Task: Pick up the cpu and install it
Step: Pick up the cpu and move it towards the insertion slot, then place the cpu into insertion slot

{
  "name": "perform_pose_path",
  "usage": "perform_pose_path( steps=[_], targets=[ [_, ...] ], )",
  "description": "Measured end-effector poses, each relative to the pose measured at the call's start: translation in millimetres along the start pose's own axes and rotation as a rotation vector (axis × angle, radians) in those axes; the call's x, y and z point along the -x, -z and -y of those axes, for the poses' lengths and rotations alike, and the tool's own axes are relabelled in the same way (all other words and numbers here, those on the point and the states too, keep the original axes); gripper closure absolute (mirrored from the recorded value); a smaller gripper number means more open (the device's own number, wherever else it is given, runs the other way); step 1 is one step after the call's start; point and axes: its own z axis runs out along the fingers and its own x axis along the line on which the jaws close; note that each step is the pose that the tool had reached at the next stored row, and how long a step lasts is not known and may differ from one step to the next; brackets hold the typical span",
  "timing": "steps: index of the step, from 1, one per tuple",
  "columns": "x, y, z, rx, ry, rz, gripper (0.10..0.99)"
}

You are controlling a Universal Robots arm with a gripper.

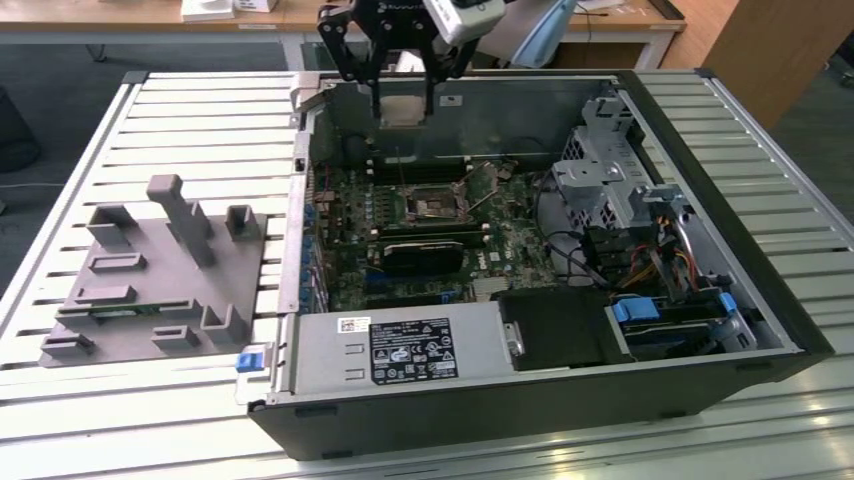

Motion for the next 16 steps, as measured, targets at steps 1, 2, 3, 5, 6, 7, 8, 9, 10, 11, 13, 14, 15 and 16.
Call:
perform_pose_path(
  steps=[1,2,3,5,6,7,8,9,10,11,13,14,15,16],
  targets=[
    [2.4,-0.4,-1.1,0.001,0.0,0.0,0.549],
    [4.9,-0.8,-2.2,0.001,0.0,0.0,0.549],
    [7.4,-1.3,-3.2,0.002,0.0,0.0,0.549],
    [13.0,-2.2,-5.0,0.004,0.0,-0.0001,0.549],
    [15.7,-2.5,-5.8,0.006,0.0,-0.0001,0.549],
    [18.3,-2.8,-6.6,0.007,0.0,0.0,0.549],
    [22.0,-3.4,-7.9,0.009,0.0,0.0,0.549],
    [24.7,-3.8,-8.7,0.011,0.0,0.0,0.549],
    [27.4,-4.2,-9.3,0.012,0.0,0.0,0.549],
    [29.8,-4.3,-9.6,0.014,0.0,0.0002,0.549],
    [32.4,-4.4,-9.7,0.014,-0.002,0.0003,0.549],
    [33.0,-4.4,-9.7,0.014,-0.003,0.0005,0.549],
    [33.7,-4.4,-9.7,0.014,-0.004,0.0005,0.549],
    [34.3,-4.4,-9.7,0.014,-0.005,0.0005,0.549]
  ],
)
